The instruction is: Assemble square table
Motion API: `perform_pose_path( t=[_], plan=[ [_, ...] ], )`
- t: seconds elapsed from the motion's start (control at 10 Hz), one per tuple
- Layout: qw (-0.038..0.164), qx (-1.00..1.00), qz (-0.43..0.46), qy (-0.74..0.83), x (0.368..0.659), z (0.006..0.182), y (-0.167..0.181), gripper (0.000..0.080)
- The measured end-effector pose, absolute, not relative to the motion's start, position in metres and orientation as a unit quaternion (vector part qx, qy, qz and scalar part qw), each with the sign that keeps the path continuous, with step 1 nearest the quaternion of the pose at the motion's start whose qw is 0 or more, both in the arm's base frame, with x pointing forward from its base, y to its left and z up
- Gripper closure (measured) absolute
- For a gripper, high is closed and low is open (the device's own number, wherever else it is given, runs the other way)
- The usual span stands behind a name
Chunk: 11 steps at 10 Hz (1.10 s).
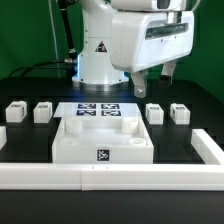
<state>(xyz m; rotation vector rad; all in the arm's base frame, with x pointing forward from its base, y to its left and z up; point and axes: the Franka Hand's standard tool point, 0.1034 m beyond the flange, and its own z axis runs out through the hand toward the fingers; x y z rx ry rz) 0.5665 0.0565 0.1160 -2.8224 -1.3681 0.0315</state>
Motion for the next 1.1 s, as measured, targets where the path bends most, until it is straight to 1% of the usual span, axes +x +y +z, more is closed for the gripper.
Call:
perform_pose_path(
  t=[0.9, 1.0, 1.1],
  plan=[
    [0.003, -0.900, 0.011, -0.436, 0.566, 0.115, 0.057, 0.0150],
    [0.003, -0.894, 0.011, -0.448, 0.565, 0.115, 0.054, 0.0150],
    [0.004, -0.880, 0.014, -0.475, 0.557, 0.113, 0.044, 0.0150]
  ],
)
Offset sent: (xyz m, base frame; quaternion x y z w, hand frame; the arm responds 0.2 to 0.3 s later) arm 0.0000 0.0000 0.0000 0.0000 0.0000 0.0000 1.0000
